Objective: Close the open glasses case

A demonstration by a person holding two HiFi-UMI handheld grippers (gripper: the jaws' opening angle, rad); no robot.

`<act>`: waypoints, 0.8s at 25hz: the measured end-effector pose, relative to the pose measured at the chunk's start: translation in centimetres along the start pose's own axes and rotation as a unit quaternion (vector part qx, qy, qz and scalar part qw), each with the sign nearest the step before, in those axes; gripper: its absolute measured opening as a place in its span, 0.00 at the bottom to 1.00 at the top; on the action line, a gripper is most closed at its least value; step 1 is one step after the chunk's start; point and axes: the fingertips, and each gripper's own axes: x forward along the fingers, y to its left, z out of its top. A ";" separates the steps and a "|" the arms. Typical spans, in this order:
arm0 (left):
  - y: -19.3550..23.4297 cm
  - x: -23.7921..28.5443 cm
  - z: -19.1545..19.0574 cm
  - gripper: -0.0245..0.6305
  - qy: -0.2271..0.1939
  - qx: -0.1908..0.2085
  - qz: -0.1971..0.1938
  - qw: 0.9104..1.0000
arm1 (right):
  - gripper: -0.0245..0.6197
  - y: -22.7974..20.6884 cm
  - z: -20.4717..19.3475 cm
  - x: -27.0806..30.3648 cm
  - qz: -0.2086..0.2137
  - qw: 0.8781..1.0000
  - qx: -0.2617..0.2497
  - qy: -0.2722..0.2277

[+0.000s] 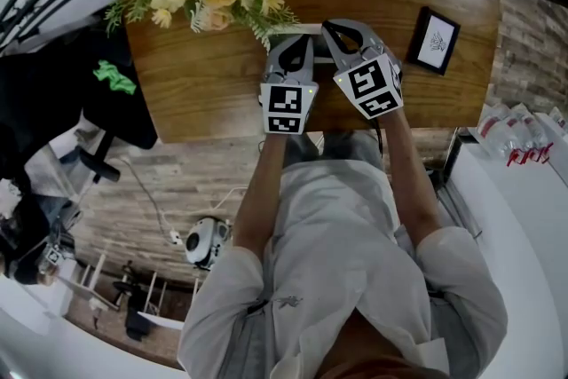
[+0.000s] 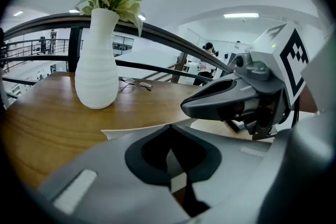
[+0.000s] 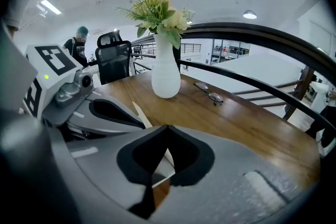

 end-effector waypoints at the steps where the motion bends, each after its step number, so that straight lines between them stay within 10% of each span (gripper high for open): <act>1: 0.0 -0.1 -0.1 0.07 0.000 0.000 0.000 1.000 | 0.04 0.1 -0.1 0.0 -0.001 1.000 0.000 0.001; 20: -0.3 -1.7 -1.5 0.07 0.003 -0.002 -0.005 1.000 | 0.04 2.0 -1.3 -1.1 -0.004 1.000 0.006 0.002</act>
